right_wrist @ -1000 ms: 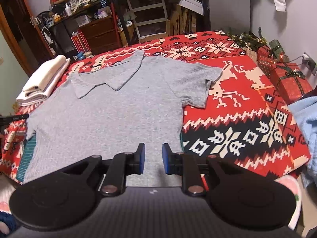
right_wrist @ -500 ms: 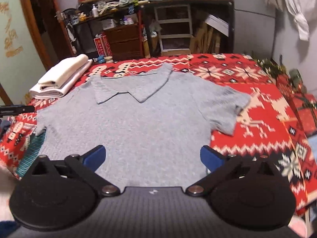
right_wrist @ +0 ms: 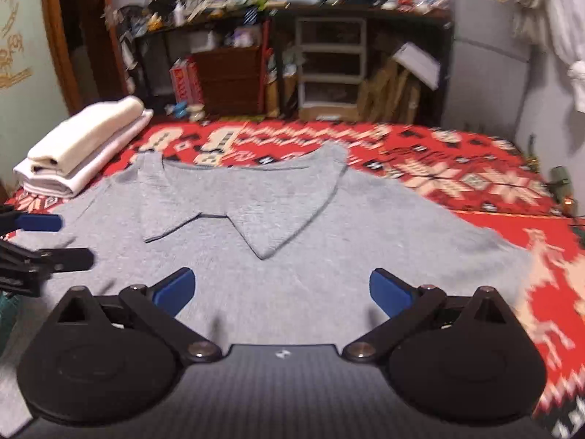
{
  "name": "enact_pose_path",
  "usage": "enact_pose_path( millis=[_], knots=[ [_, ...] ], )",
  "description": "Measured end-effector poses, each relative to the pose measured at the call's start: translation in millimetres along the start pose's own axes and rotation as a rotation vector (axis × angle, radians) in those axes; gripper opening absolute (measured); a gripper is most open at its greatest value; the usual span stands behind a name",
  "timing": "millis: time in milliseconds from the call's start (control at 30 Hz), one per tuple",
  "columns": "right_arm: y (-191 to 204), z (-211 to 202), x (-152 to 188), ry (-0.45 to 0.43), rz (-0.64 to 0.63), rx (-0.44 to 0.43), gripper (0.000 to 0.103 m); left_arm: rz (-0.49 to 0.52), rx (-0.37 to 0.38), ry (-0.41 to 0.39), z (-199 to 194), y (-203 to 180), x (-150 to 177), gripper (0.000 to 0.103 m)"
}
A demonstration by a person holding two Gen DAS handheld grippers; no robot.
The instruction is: Fold clothes
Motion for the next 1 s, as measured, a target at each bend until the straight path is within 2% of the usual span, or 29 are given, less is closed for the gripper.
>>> enact_pose_path(
  millis=[67, 200, 267, 333, 433, 600, 767, 800, 867, 933, 1000],
  knots=[
    [-4, 21, -8, 0.039, 0.019, -0.032, 0.103, -0.034, -0.019, 0.06, 22, 2, -7, 0.092],
    [-11, 54, -20, 0.153, 0.043, -0.058, 0.103, 0.014, -0.081, 0.103, 38, 2, -15, 0.092],
    [-11, 67, -22, 0.233, 0.023, -0.053, 0.103, 0.021, -0.099, 0.129, 43, 1, -17, 0.097],
    [-8, 73, -25, 0.259, -0.032, -0.047, 0.103, 0.014, -0.114, 0.156, 46, -1, -19, 0.1],
    [-4, 79, -25, 0.283, -0.084, -0.027, 0.103, -0.008, -0.136, 0.189, 50, -3, -22, 0.103],
    [-4, 82, -27, 0.308, -0.081, -0.016, 0.103, -0.014, -0.15, 0.182, 51, -5, -21, 0.103],
    [-4, 80, -28, 0.335, -0.085, -0.024, 0.103, 0.026, -0.123, 0.267, 52, -5, -29, 0.103],
    [-4, 80, -28, 0.342, -0.087, -0.028, 0.103, 0.027, -0.119, 0.297, 51, -4, -33, 0.101],
    [-5, 77, -30, 0.382, -0.09, -0.044, 0.102, 0.03, -0.111, 0.355, 48, -3, -40, 0.088],
    [-16, 64, -38, 0.358, -0.053, -0.033, 0.102, 0.015, -0.102, 0.399, 44, -3, -50, 0.087],
    [-30, 51, -48, 0.329, -0.014, -0.026, 0.102, -0.019, -0.066, 0.39, 37, -10, -71, 0.087]
  ],
)
Point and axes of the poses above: each gripper's, at about its wrist camera, not at the fingertips, and z roughly the way its jaws point, y to its left, x to its underside, the point moved 5 cm from there along z, roughly the way its jaws point, and after that the axes turned 13 degrees about -z, right-handed, at the moved point
